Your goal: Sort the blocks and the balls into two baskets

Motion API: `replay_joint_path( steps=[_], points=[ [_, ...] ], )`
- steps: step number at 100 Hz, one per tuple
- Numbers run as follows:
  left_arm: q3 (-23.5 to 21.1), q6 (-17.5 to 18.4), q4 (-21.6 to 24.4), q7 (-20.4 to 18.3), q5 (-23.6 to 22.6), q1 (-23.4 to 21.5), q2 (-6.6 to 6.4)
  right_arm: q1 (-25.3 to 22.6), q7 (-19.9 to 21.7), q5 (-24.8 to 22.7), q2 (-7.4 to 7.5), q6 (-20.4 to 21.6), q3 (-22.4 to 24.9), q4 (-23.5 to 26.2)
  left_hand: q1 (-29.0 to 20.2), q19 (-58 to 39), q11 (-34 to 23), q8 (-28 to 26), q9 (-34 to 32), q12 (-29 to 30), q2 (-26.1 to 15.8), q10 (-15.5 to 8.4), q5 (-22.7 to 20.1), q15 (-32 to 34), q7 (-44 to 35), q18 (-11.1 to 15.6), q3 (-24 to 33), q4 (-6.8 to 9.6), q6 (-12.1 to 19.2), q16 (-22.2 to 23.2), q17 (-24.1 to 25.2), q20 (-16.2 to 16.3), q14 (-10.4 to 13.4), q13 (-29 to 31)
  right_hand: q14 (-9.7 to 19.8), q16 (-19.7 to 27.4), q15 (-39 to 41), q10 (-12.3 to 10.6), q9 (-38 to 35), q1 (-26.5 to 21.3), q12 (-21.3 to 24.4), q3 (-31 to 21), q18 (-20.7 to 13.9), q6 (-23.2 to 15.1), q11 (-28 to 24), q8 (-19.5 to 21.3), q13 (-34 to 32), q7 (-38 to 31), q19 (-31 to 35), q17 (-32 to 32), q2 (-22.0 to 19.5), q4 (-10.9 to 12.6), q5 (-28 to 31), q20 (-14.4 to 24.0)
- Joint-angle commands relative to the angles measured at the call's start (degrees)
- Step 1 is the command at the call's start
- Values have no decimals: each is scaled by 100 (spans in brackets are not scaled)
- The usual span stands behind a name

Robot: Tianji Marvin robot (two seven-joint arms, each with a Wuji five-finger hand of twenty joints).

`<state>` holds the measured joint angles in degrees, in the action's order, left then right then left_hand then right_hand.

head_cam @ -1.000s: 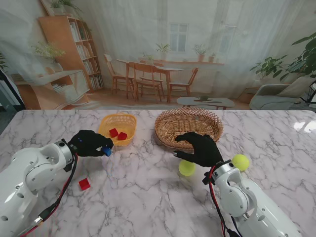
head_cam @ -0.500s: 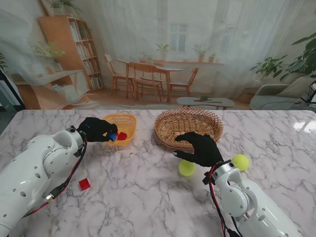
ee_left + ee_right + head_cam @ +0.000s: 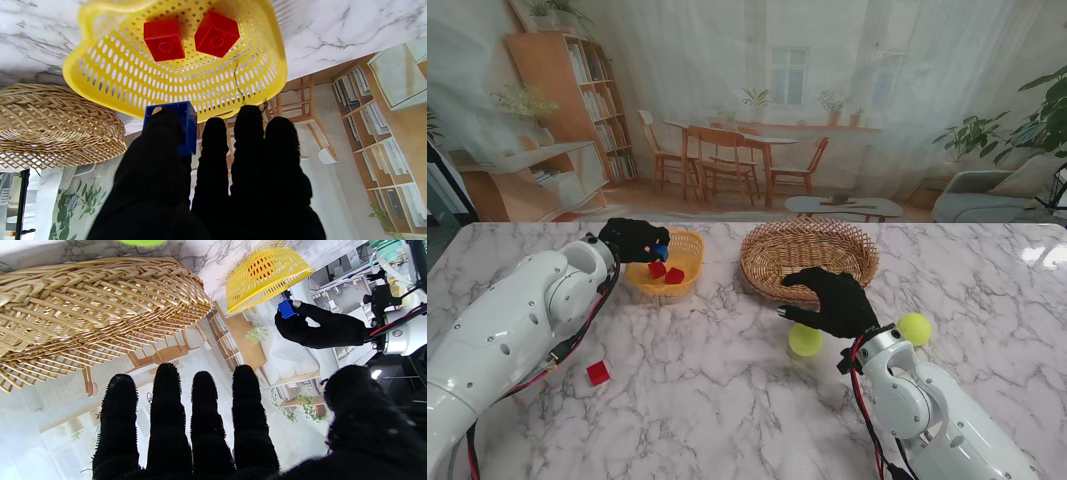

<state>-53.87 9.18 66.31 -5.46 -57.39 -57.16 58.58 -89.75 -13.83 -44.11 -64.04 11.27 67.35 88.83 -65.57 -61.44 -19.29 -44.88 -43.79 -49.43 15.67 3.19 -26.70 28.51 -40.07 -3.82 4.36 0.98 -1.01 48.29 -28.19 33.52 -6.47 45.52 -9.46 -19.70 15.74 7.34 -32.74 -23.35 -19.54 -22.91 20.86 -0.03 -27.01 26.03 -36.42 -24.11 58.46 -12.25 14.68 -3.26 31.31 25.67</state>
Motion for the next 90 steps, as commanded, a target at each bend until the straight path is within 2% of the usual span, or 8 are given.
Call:
replay_joint_path(
  steps=[1, 26, 31, 36, 42, 53, 72, 90],
  points=[
    [37, 17, -39, -58, 25, 99, 60, -18, 5, -2, -4, -13, -9, 0, -223, -158, -99, 41, 66, 73, -171, 48, -14, 174, -218, 146, -58, 91, -24, 78, 82, 132, -157, -36, 16, -57, 105, 33, -54, -5, -41, 1, 34, -182, 61, 125, -82, -40, 9, 53, -213, 138, 178, 50],
    [368, -76, -319, -8, 129, 296, 76, -14, 8, 3, -5, -20, -20, -4, -85, -40, -350, 166, 349, 451, -199, 83, 89, 73, -117, 125, -133, 91, -98, -52, 151, 74, -166, -135, 7, -57, 106, 19, -56, -7, -42, 7, 38, -182, 61, 126, -84, -38, 9, 51, -217, 139, 168, 51],
    [402, -111, -365, 3, 120, 315, 74, -15, 5, 4, -6, -21, -20, -4, 175, 52, -612, 358, 597, 1255, -215, 122, 116, 4, 260, 60, -186, 72, -229, -142, 250, 49, -186, -232, 5, -58, 106, 29, -59, -7, -43, 8, 36, -181, 59, 125, -85, -35, 9, 51, -217, 140, 162, 51],
    [433, -138, -412, 19, 129, 335, 75, -14, 1, 2, -6, -19, -20, -6, 616, 195, -582, 798, 794, 1554, -426, 246, 76, -127, 919, -23, -288, 43, -402, -235, 403, 4, -257, -399, 11, -58, 108, 22, -56, -8, -43, 8, 29, -184, 60, 125, -88, -35, 10, 49, -220, 141, 162, 51],
    [461, -174, -431, -54, 127, 354, 62, -13, 2, 1, -5, -16, -21, -9, 988, 329, -171, 1513, 1151, 1953, -570, 463, 193, -306, 1805, -172, -445, 0, -532, -414, 621, 5, -357, -636, 16, -58, 105, 29, -56, -8, -43, 10, 27, -183, 60, 124, -84, -34, 10, 49, -216, 141, 160, 51],
    [552, -195, -535, -81, 85, 415, 44, -5, 1, 0, -5, -14, -26, -19, 1310, 391, 526, 2047, 1645, 2702, -532, 640, 472, -452, 2647, -302, -475, -57, -627, -610, 794, 37, -412, -823, 12, -57, 104, 17, -49, -11, -44, 11, 25, -174, 58, 120, -80, -20, 11, 46, -219, 141, 126, 52],
    [470, -25, -531, -33, -132, 386, -12, -6, -4, -2, -6, -16, -21, -24, 1361, 361, 555, 2158, 1686, 2859, -479, 649, 398, -409, 2846, -301, -464, -59, -693, -634, 799, 72, -428, -839, 23, -58, 107, 27, -40, -9, -42, 18, 29, -173, 60, 122, -85, -25, 7, 53, -215, 141, 131, 51],
    [-217, 389, -15, -205, -587, -44, -110, -9, -3, 2, -7, -27, -16, -17, 1371, 296, 553, 2144, 1630, 2887, -529, 614, 274, -414, 2854, -386, -465, -57, -686, -655, 849, 124, -454, -876, 12, -58, 106, 21, -49, -12, -43, 20, 25, -179, 57, 122, -80, -25, 8, 53, -219, 141, 136, 51]
  ],
)
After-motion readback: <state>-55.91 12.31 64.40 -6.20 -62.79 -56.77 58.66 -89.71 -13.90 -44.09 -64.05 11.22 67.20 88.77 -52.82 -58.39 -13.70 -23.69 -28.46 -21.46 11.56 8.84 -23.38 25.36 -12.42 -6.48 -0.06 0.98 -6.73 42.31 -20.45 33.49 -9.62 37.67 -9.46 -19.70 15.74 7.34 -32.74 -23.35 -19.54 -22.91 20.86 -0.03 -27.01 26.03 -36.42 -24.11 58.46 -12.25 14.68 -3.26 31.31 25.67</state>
